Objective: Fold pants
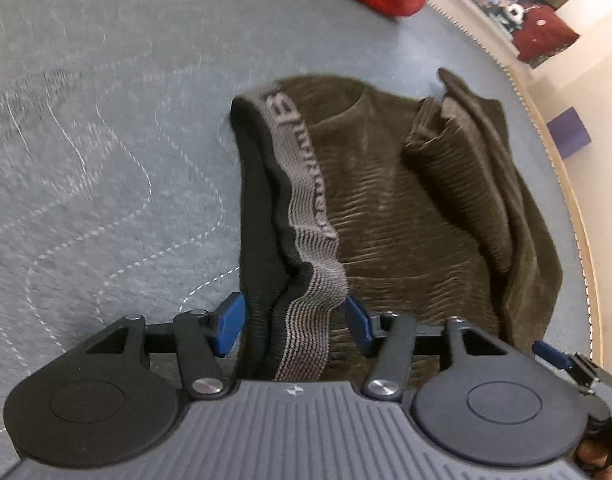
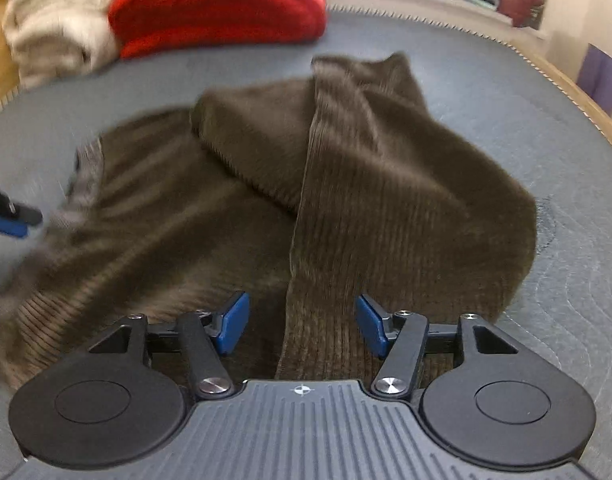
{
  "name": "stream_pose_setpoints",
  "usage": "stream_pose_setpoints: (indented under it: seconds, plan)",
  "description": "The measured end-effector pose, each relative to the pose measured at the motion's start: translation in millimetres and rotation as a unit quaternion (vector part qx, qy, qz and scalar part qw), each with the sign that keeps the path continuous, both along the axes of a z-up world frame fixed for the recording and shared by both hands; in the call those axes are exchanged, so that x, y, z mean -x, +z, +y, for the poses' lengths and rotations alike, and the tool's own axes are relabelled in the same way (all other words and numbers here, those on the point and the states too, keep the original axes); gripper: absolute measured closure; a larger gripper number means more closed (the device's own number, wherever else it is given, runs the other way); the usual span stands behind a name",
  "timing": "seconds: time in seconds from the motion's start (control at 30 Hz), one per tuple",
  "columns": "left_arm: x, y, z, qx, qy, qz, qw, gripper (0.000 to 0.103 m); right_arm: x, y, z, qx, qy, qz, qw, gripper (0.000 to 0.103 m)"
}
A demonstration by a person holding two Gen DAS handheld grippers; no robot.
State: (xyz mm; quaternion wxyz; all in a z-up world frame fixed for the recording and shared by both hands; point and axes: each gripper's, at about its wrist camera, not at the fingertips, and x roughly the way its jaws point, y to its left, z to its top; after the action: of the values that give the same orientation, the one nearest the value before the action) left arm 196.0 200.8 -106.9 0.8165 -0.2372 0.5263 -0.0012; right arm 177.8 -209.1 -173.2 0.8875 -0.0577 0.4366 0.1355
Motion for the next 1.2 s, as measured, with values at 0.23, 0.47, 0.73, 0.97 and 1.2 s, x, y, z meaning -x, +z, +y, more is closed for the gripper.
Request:
stream_pose_setpoints:
  seconds: [0.23, 0.47, 0.73, 0.97, 1.2]
  plan:
    - [-6.3, -21.2, -19.8, -0.042, -0.033, 0.020, 0.9984, 0.052, 1.4, -29.6, 2.1, 0.092, 0.005, 0.045, 0.995, 0.065]
    - [10.8, 9.2, -14.7, -0.027, -0.035, -0.023, 0.9988, 0.090, 27.0, 6.7, -48.6, 0.059, -0.049, 0.005, 0.997, 0.096]
    - [69.4, 56.9, 2.3, -0.044, -0.066, -0.075, 0.9940, 0.093, 88.7, 30.3, -46.5, 0.020, 0.128, 0.017, 0.991, 0.096]
    - [120.0, 39.7, 66.3, -0.039, -0.061, 0.027, 0.9970, 0.092, 136.9, 23.3, -8.8, -0.018, 0.271, 0.101, 0.957, 0.094]
    - [135.2, 73.9, 67.0, -0.138, -0.037, 0.010, 0.9896, 0.088, 108.8, 51.5, -1.0, -0.048, 0.210, 0.063, 0.975, 0.058]
